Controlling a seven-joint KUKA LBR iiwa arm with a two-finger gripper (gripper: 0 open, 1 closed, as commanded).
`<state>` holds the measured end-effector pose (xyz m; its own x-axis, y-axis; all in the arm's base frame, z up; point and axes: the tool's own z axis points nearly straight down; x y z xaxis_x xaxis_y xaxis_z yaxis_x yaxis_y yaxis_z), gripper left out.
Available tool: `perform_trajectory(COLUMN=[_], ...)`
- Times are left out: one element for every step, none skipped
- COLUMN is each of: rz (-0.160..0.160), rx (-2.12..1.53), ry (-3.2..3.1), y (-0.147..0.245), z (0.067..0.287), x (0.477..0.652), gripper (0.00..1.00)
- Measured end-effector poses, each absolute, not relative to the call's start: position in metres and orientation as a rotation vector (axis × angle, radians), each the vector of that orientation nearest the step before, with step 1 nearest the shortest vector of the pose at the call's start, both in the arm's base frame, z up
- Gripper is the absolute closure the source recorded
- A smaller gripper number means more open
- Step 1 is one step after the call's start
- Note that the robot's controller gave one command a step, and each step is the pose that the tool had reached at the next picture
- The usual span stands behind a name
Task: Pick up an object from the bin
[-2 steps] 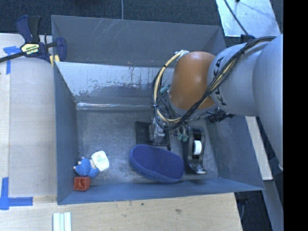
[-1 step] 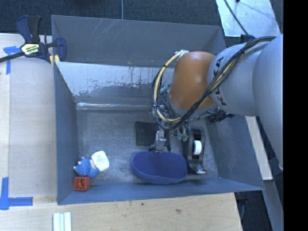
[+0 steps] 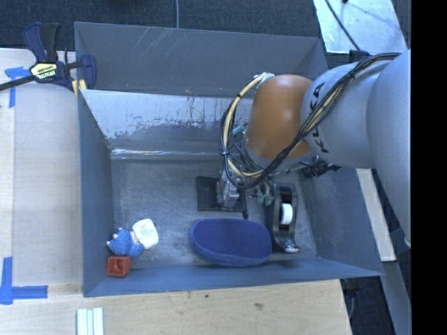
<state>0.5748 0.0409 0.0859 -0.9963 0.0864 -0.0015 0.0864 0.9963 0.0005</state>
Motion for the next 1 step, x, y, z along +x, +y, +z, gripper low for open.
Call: perform_trajectory(rz=[0.001], rx=[0.136], ry=[3.137], y=[0.0409], z=[0.0859], x=[0.5750], gripper=[0.00])
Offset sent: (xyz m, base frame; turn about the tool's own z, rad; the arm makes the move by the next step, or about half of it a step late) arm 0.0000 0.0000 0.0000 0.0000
